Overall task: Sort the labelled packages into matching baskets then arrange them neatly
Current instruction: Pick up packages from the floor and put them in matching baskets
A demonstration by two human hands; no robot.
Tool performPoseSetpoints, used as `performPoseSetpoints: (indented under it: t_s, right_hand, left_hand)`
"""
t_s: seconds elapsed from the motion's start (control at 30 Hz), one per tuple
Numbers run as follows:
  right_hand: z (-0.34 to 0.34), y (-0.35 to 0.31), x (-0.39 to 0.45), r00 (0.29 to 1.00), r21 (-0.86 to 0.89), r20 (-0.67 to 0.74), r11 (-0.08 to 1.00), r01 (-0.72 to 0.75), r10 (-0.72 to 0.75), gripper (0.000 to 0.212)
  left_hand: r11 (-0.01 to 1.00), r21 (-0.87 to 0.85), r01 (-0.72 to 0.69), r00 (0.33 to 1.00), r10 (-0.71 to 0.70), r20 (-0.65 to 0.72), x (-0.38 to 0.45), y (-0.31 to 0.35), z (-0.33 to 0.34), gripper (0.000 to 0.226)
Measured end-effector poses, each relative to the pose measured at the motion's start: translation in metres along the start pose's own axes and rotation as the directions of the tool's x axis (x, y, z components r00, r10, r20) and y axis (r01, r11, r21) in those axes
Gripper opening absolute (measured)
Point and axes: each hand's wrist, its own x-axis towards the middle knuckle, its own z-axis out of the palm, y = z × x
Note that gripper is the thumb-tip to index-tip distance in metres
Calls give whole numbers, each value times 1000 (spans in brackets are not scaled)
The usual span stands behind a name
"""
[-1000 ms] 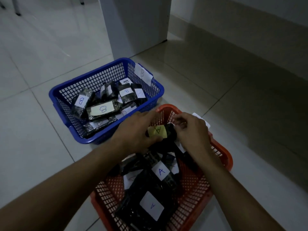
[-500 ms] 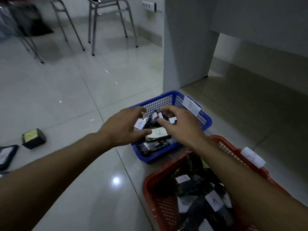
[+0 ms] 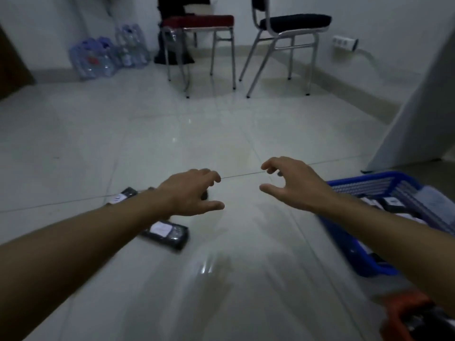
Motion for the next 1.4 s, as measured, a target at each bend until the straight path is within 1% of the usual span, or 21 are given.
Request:
performPoseSetpoints:
  t_s: [0.07, 0.13, 0.2, 0.27, 0.33, 0.43, 0.57, 0.63, 0.7, 0.77, 0.87, 0.97, 1.07, 1.17, 1.3, 1.33, 1.4]
  right_hand:
    - [17, -31, 19, 1000, -8, 11, 1000, 18, -18, 47]
    - [34, -58, 35, 999, -22, 28, 999, 46, -46, 47]
    - [54, -76, 44, 992, -57, 100, 995, 80, -74, 49]
    - [74, -87, 50, 977, -110, 188, 986, 124, -101, 52]
    - [93, -95, 53, 961, -150, 248, 976, 160, -119, 55]
    - [120, -106, 51, 952, -154, 283, 974, 168, -120, 59]
    - [167, -119, 52, 943, -109, 315, 983, 148, -107, 69]
    - [195, -129, 58, 939, -77, 328, 988, 133, -101, 74]
    - [220, -142, 62, 935, -57, 344, 992, 109, -83, 80]
    - [242, -154, 66, 930, -59, 360, 993, 104, -75, 85]
    - [267, -168, 69, 937, -110, 348, 990, 88, -45, 84]
    - [278, -177, 72, 947, -152, 320, 986, 70, -18, 80]
    - [286, -184, 70, 938, -62, 334, 991, 121, -94, 79]
    - [292, -191, 65, 940, 37, 310, 990, 138, -143, 80]
    - [292, -197, 63, 967, 155, 190, 978, 142, -170, 77]
    - [291, -200, 62, 968, 184, 160, 970, 162, -192, 74]
    - [291, -205, 61, 966, 223, 119, 955, 197, -227, 69]
  left_hand:
    - [998, -42, 43, 999, -43, 2, -22, -45, 11, 59]
    - [987, -130, 97, 995, -101, -26, -43, -82, 27, 57]
    - [959, -238, 155, 985, -168, -35, -62, -108, 48, 56]
    - [931, -290, 220, 973, -232, -6, -77, -122, 73, 55]
    - [910, -305, 280, 958, -287, 24, -85, -129, 92, 51]
    - [882, -341, 326, 940, -340, 18, -91, -132, 106, 47]
    - [857, -374, 355, 926, -377, 16, -107, -143, 109, 58]
    - [851, -359, 384, 915, -402, 24, -124, -154, 110, 63]
    - [831, -348, 435, 888, -459, 13, -145, -167, 113, 62]
    - [791, -360, 494, 842, -538, -26, -166, -179, 119, 55]
    - [770, -325, 549, 791, -604, -95, -194, -194, 135, 48]
    - [749, -269, 605, 757, -646, -96, -212, -200, 149, 52]
    - [766, -199, 611, 755, -639, -143, -218, -204, 155, 58]
    - [723, -204, 660, 695, -690, -202, -219, -211, 150, 66]
    - [666, -209, 716, 637, -746, -193, -220, -221, 151, 72]
    - [643, -247, 725, 620, -765, -172, -220, -224, 151, 72]
    - [567, -320, 759, 579, -813, -66, -218, -230, 148, 72]
